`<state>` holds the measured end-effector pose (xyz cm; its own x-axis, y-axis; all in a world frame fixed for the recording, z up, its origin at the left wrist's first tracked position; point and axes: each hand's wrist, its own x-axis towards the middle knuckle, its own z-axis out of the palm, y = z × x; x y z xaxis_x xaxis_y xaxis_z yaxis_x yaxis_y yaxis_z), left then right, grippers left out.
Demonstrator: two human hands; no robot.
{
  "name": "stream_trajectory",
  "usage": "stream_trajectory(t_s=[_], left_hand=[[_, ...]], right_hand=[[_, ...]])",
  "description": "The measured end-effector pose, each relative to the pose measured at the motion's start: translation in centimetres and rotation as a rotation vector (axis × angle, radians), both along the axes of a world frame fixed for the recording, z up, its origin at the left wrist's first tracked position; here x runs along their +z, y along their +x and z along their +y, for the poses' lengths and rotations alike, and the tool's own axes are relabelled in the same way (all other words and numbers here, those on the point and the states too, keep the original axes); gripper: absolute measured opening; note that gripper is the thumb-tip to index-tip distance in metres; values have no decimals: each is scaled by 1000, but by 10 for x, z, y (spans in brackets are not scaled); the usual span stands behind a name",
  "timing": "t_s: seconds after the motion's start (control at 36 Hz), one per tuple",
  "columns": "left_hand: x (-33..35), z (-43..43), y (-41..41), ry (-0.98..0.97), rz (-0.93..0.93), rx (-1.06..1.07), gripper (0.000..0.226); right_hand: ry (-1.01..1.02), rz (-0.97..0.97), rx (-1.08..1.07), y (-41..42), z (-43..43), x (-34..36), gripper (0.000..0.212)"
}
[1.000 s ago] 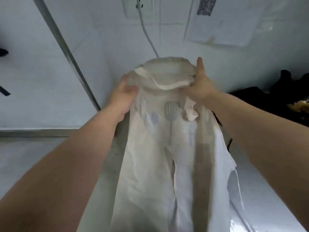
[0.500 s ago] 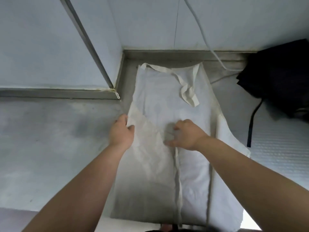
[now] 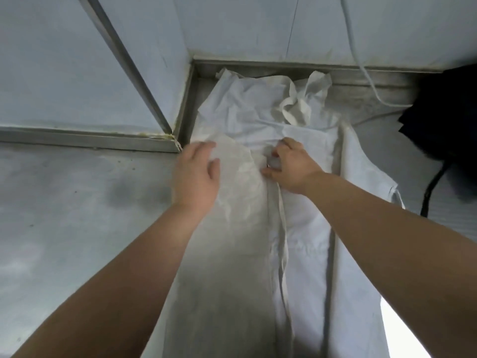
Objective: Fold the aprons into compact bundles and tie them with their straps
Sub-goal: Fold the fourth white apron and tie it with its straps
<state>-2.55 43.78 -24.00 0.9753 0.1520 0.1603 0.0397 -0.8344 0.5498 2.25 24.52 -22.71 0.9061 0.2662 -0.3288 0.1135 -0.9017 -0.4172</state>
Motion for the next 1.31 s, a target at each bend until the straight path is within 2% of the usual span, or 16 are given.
stream_trajectory(t_s=[0.06,0.11,0.17,0.28,0.36,0.44,0.53,0.67,0.72,0.81,0.89,1.06,1.19,1.31], left_hand=[[-4,-8,-11,32,116,-162,49],[-9,-15,-17,161,314,-238,59],[-17,-16,-19,283,473,-237,61],[-15,-25,-21,339,591,-230,55],[-6,-38,-17,383,697,-152,54],[7,-65,-17,415,652,-84,66],[10,-85,-20,332,537,-132,67],[-3,-90,-29,274,484,-110,62],[-5,-88,-29,245,457,-119,58],[-7,-86,-30,191,406,-142,52],[-5,-81,-32,131,380,-164,48],[-6,-74,-37,-7,332,-161,43],[-2,-71,-31,-64,371,-154,37],[7,-75,-25,-144,413,-94,27]], right_hand=[[26,15,3,3,-1,2,56],[79,43,-37,1,-6,6,59],[108,18,-110,-6,-13,9,58],[-4,-178,-307,-28,-42,16,48],[-102,-131,-488,-44,-66,19,51],[-123,-20,-665,-54,-88,19,61],[-3,100,-853,-58,-103,19,69],[246,318,-1143,-57,-114,14,79],[207,408,-1072,-58,-115,14,75],[98,410,-1023,-62,-112,16,60],[-43,375,-1064,-62,-105,16,69],[221,241,-1049,-64,-89,12,71],[353,-36,-756,-57,-66,32,29],[595,130,-530,-53,-31,36,13]])
